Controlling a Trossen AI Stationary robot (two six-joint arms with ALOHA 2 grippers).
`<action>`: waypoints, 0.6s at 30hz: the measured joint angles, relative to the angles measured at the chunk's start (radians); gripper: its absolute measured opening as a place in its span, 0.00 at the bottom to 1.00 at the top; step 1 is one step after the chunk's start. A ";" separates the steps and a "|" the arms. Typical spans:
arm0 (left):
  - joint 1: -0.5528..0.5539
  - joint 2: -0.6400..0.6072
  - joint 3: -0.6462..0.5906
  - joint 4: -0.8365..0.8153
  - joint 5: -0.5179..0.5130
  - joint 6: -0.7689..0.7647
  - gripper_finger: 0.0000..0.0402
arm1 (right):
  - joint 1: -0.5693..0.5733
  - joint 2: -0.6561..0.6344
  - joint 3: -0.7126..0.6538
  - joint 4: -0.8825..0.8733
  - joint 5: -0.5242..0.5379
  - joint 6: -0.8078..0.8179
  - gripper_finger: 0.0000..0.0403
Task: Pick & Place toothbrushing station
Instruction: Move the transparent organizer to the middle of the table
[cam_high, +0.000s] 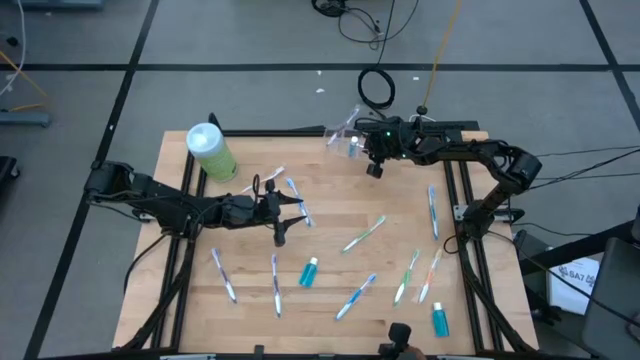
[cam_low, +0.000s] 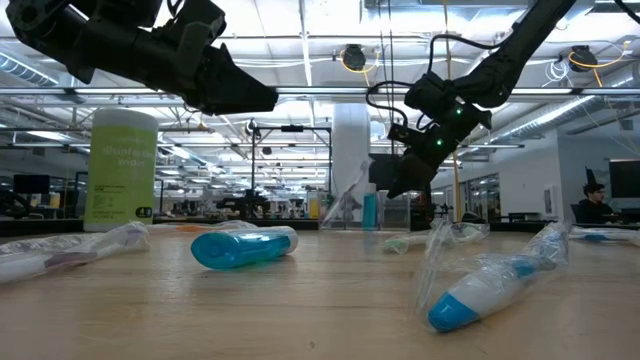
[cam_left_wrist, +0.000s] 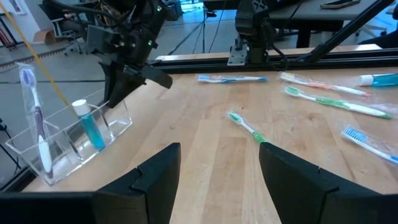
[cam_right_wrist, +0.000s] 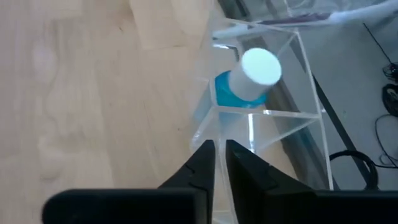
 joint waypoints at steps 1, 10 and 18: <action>0.000 0.000 0.000 0.000 0.000 0.004 0.56 | 0.001 0.000 0.000 0.000 -0.004 -0.001 0.04; 0.000 0.000 0.000 0.000 0.000 0.007 0.56 | 0.000 0.000 0.000 0.004 -0.066 0.004 0.02; 0.000 0.000 0.000 0.000 0.000 0.007 0.56 | 0.000 -0.020 -0.002 -0.002 -0.068 0.005 0.01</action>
